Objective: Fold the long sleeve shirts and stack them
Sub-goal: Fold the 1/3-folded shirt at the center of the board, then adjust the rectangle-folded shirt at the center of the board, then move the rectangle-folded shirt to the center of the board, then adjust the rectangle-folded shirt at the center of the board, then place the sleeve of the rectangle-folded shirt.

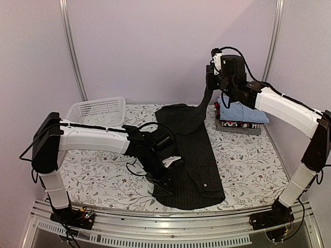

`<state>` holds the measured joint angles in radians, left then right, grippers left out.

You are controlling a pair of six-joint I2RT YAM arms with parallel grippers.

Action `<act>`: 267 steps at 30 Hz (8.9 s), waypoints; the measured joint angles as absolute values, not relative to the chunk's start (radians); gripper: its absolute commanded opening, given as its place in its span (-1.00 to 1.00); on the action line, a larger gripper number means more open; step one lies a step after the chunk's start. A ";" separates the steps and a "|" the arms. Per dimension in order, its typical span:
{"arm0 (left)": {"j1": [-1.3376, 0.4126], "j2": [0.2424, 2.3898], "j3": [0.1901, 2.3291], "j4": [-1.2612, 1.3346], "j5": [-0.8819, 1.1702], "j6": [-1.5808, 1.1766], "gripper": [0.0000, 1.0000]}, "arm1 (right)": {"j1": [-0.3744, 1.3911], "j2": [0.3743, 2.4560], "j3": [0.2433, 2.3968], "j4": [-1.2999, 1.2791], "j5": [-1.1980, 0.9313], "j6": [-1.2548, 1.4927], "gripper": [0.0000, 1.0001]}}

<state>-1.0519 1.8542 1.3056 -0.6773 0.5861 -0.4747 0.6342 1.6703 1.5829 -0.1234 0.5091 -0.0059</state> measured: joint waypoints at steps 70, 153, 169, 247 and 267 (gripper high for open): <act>-0.432 2.777 2.366 -0.259 0.240 -0.491 -1.00 | 1.013 2.032 1.320 -0.279 -0.170 0.307 -1.00; -0.850 1.450 0.655 -0.205 0.440 -0.606 -0.46 | 0.700 2.523 1.991 -0.294 -0.379 0.614 -1.00; -0.856 1.470 0.649 -0.208 0.281 -0.636 -0.43 | 0.700 2.523 1.992 -0.293 -0.382 0.613 -1.00; -0.631 1.694 1.039 -0.146 0.586 -0.686 -0.34 | 0.756 1.781 1.578 -0.619 -0.095 0.246 -1.00; -0.629 1.694 1.031 -0.142 0.587 -0.685 -0.34 | 0.901 1.725 1.391 -0.276 -0.145 0.278 -1.00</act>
